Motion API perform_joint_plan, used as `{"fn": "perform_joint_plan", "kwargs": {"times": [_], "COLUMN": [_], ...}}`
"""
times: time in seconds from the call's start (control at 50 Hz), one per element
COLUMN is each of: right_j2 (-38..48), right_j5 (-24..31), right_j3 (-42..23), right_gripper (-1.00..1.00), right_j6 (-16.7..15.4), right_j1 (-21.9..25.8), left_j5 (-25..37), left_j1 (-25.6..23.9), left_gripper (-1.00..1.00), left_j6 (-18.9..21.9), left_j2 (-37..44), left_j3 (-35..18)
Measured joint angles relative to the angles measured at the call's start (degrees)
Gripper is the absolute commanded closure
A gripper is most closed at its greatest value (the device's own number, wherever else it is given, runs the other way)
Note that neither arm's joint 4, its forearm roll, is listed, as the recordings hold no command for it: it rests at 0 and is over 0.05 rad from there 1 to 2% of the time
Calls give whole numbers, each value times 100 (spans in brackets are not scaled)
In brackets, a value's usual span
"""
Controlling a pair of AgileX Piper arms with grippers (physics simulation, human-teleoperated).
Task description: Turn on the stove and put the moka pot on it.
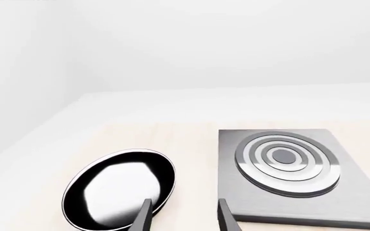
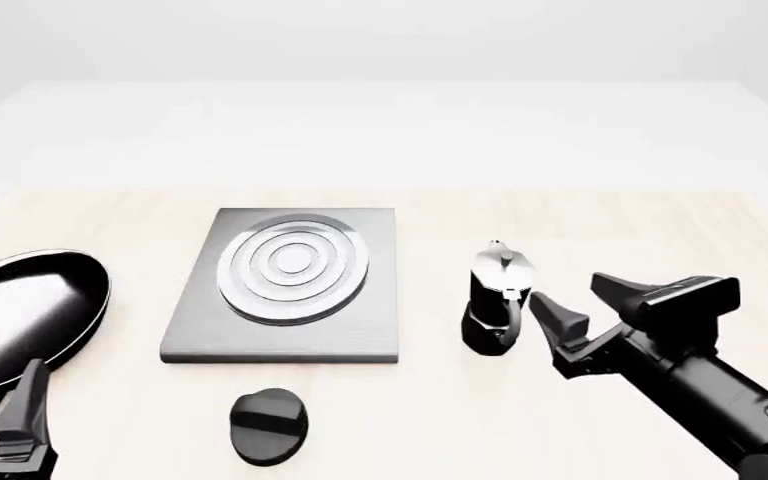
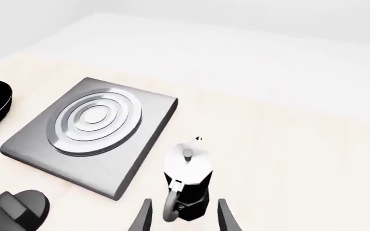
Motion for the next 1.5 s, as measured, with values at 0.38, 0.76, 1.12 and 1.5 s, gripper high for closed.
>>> {"fn": "perform_joint_plan", "kwargs": {"times": [0.38,0.76,1.12,1.5], "right_j2": [1416,2340,2861,2708], "right_j5": [-1050,-1706,-2148,-2098], "right_j3": [-19,-58,29,80], "right_gripper": [-100,-100,-100,100], "right_j6": [268,588,770,596], "right_j1": [78,148,193,174], "left_j5": [1,59,85,112], "left_j1": [-8,-16,3,27], "left_gripper": [-100,-100,-100,-100], "left_j6": [43,23,7,-10], "left_j2": [0,0,0,0], "left_j3": [0,0,0,0]}}
